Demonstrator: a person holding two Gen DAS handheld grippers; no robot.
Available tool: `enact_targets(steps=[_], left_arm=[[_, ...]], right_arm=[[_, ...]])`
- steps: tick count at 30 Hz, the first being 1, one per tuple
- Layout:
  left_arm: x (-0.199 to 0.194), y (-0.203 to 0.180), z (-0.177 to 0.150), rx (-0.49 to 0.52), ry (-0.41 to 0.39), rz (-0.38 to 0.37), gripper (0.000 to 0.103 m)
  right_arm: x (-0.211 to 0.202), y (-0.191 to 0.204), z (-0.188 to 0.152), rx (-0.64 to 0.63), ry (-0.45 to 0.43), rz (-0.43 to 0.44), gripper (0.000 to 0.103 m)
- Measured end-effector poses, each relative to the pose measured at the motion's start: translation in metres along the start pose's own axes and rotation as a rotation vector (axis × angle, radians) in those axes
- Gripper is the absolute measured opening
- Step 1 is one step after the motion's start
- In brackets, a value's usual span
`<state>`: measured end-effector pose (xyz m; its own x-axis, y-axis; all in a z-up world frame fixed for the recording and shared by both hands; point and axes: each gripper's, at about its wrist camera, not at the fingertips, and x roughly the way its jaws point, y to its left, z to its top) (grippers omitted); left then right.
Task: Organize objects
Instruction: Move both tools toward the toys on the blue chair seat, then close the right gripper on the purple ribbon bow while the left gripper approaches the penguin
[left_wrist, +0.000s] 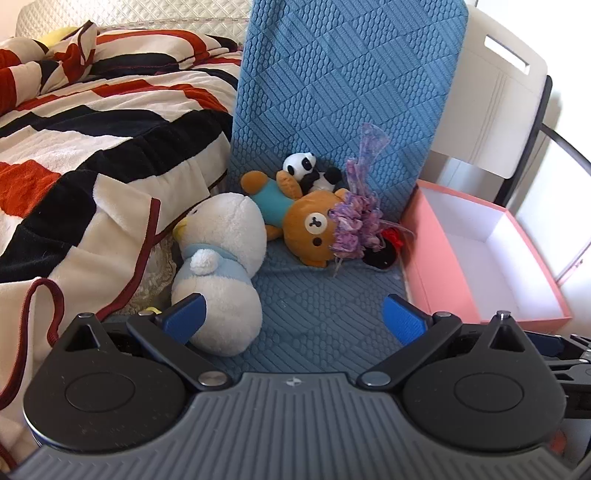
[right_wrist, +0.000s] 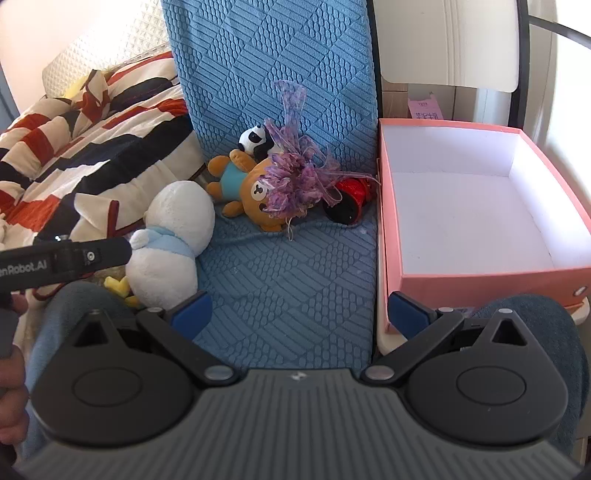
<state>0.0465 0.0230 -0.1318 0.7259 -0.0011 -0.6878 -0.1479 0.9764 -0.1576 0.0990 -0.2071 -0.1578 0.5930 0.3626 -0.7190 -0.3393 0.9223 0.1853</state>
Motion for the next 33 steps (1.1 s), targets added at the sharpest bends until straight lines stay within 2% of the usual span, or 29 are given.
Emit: enact_targets(steps=[7, 12, 17, 23, 29, 33], left_arm=[[0.03, -0.002, -0.005, 0.016, 0.005, 0.081, 0.103], [0.046, 0.002, -0.003, 0.024, 0.019, 0.122, 0.103], [0.062, 0.008, 0.004, 0.017, 0.046, 0.158, 0.103], [0.083, 0.01, 0.011, 0.001, 0.082, 0.202, 0.103], [0.104, 0.006, 0.017, 0.039, 0.104, 0.259, 0.102], [0.116, 0.01, 0.023, 0.073, 0.116, 0.28, 0.102]], right_arm=[[0.03, -0.002, -0.008, -0.033, -0.019, 0.0, 0.103], [0.047, -0.003, -0.008, -0.065, -0.073, 0.033, 0.103], [0.064, -0.005, -0.001, -0.115, -0.13, 0.062, 0.103], [0.09, -0.004, 0.01, -0.078, -0.15, 0.155, 0.103], [0.111, 0.001, 0.021, -0.121, -0.145, 0.186, 0.099], [0.124, 0.002, 0.03, -0.167, -0.173, 0.159, 0.099]])
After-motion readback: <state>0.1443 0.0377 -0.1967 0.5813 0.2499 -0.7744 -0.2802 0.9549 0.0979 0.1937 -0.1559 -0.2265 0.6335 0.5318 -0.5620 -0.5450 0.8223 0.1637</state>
